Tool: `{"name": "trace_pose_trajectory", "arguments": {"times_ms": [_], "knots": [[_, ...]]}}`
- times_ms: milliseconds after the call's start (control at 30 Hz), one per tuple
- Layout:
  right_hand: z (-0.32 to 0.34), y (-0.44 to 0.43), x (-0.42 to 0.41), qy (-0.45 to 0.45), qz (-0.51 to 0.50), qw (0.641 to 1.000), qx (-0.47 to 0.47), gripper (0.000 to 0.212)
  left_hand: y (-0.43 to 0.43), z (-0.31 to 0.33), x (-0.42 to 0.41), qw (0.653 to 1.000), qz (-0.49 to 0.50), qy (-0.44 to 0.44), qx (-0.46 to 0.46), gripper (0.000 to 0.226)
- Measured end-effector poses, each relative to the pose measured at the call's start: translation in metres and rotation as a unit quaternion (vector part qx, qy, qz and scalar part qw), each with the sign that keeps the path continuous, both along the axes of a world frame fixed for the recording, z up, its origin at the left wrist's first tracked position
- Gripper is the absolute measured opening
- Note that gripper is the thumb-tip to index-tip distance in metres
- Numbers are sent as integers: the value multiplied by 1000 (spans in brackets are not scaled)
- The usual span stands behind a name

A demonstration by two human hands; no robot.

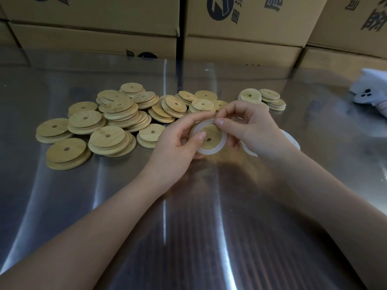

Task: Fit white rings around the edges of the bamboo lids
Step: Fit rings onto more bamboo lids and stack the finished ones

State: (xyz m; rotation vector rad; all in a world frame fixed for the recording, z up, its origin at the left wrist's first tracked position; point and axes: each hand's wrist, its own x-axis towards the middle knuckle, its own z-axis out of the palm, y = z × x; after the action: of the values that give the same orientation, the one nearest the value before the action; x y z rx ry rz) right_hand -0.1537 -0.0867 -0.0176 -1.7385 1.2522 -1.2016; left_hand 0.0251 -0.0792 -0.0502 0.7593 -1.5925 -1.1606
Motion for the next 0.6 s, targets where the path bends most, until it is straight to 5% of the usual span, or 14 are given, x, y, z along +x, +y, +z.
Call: {"name": "trace_pose_trajectory", "arguments": {"times_ms": [600], "knots": [[4, 2, -4, -10, 41, 999, 20, 13, 0, 1, 2, 999, -23, 37, 27, 33]]}}
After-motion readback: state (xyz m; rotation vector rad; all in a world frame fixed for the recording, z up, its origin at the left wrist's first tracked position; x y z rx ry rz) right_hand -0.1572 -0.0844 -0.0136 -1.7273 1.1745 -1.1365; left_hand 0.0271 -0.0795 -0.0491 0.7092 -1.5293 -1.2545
